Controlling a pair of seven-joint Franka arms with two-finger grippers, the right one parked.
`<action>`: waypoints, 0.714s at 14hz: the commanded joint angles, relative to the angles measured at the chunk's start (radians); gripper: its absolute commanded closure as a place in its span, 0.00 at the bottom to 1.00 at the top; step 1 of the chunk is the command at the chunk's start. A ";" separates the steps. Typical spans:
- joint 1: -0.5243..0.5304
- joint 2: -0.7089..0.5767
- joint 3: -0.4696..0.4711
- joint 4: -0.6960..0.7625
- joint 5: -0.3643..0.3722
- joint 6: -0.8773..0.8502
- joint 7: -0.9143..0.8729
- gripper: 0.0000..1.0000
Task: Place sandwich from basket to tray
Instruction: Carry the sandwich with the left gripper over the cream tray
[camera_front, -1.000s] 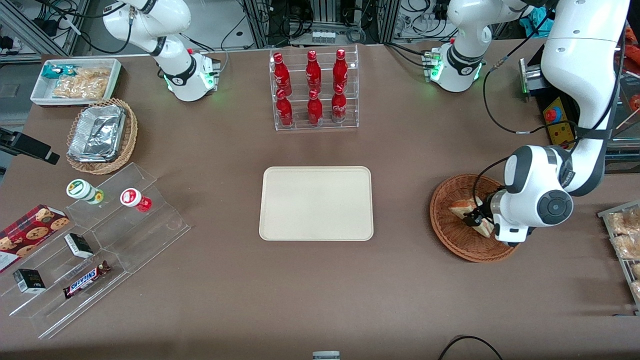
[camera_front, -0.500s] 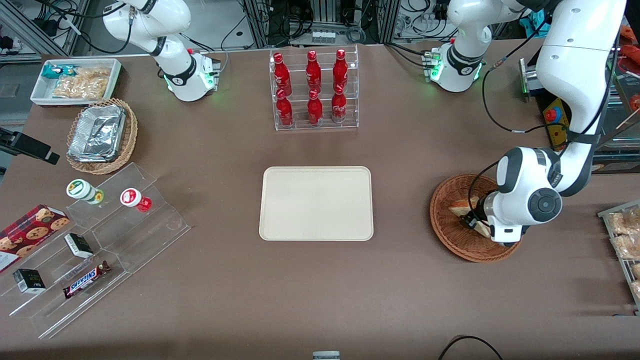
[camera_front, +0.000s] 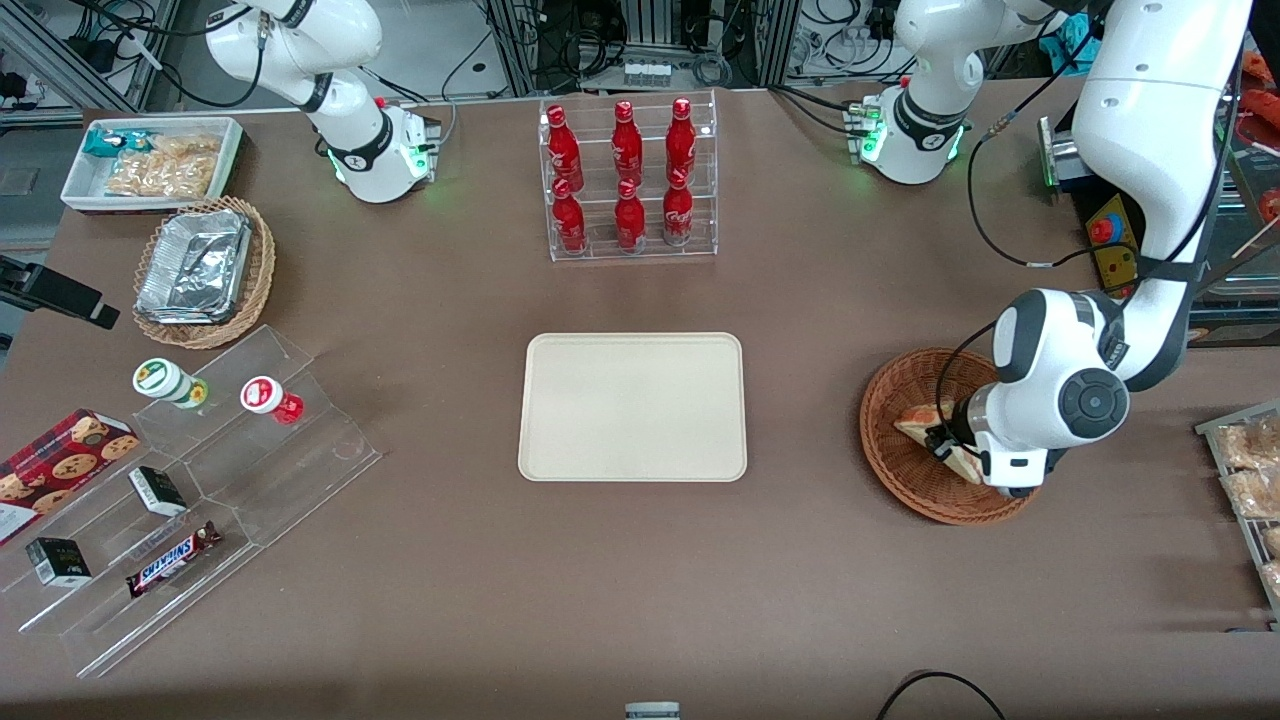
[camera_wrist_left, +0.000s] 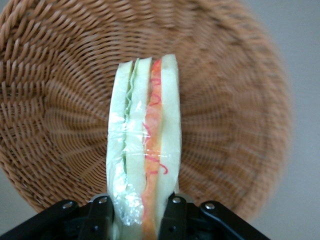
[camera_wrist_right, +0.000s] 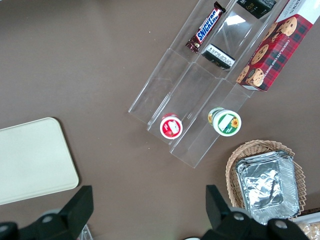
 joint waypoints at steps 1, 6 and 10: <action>-0.107 -0.054 -0.004 0.076 0.019 -0.074 -0.010 0.86; -0.376 0.000 -0.006 0.197 0.016 -0.078 0.140 0.86; -0.542 0.199 -0.009 0.427 -0.013 -0.065 0.202 0.85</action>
